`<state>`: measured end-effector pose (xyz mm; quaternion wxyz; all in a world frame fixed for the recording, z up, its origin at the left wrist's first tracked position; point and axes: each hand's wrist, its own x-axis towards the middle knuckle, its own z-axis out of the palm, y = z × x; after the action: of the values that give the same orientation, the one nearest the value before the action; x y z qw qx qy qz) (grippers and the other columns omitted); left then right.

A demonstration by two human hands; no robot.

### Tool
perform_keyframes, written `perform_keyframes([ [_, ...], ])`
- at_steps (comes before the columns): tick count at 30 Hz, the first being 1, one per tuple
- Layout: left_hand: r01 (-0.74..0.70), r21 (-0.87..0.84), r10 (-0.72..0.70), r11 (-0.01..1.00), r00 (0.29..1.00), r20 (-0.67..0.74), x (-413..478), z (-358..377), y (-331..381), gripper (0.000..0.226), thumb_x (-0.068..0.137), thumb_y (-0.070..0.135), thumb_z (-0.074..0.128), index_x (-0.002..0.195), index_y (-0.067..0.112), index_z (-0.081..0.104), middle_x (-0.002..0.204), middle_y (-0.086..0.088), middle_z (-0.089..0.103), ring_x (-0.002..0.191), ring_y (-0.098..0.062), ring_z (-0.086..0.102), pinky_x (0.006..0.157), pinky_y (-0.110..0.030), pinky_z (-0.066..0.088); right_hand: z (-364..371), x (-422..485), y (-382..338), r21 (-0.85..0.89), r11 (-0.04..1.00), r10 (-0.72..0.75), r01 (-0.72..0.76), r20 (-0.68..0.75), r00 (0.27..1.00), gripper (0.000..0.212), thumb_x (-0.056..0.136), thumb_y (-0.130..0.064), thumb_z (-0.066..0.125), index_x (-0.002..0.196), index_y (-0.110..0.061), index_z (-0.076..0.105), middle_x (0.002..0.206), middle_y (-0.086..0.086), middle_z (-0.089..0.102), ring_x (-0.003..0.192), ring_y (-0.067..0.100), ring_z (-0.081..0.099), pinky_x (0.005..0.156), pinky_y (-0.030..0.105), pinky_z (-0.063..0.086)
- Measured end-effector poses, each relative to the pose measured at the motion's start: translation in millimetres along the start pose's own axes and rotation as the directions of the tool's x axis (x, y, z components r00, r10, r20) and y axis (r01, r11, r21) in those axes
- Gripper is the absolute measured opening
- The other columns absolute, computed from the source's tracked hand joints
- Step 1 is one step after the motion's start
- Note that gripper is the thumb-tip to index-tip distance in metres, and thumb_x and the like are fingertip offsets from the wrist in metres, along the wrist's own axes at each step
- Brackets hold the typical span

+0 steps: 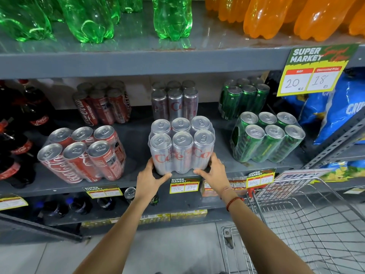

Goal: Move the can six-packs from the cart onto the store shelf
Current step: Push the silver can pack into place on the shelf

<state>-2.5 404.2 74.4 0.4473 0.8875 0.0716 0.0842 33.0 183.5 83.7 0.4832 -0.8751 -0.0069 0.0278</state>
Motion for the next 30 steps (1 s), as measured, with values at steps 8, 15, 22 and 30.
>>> perform_keyframes([
  [8,0.007,0.000,-0.007,1.000,1.000,0.017,0.4,0.9,-1.2,0.073,0.067,0.039,0.078,0.128,0.017,0.046,0.117,-0.001,0.067,0.106,-0.019,0.062,0.083,-0.028,0.048,4.2,-0.5,3.3,0.025,1.000,-0.010,0.011,-0.047,0.999,0.067,0.067,-0.024,0.080,0.123,-0.016,0.044,0.115,0.010,0.058,0.103,0.016,0.046,0.095,0.032,0.041],
  [15,-0.003,-0.065,-0.010,0.998,0.977,-0.211,-26.1,11.9,23.8,0.068,0.072,0.021,0.077,0.128,0.006,0.042,0.122,-0.007,0.050,0.109,-0.012,0.046,0.092,-0.027,0.040,-3.2,-5.5,6.2,0.125,0.989,-0.072,0.079,-0.060,0.996,0.077,0.061,-0.032,0.083,0.127,-0.020,0.045,0.124,0.000,0.057,0.115,0.017,0.054,0.099,0.036,0.048],
  [22,-0.315,-0.069,0.303,0.947,0.942,-0.141,-55.8,68.3,73.6,0.016,0.084,0.020,0.058,0.098,0.014,0.053,0.088,0.010,0.045,0.081,0.003,0.049,0.075,-0.014,0.041,-70.1,-19.7,37.0,0.141,0.984,-0.047,0.110,-0.388,0.921,0.039,0.071,-0.026,0.079,0.104,-0.024,0.057,0.102,-0.006,0.057,0.091,0.010,0.058,0.076,0.029,0.052],
  [30,-0.247,0.044,0.216,0.968,0.912,0.348,-2.7,152.8,141.5,0.069,0.082,0.028,0.063,0.142,0.014,0.031,0.138,-0.009,0.046,0.126,-0.022,0.047,0.104,-0.035,0.040,-169.5,-8.9,99.2,0.206,0.968,0.237,-0.146,-0.547,0.803,0.086,0.061,-0.026,0.085,0.131,-0.015,0.037,0.126,0.009,0.042,0.113,0.021,0.047,0.094,0.030,0.048],
])
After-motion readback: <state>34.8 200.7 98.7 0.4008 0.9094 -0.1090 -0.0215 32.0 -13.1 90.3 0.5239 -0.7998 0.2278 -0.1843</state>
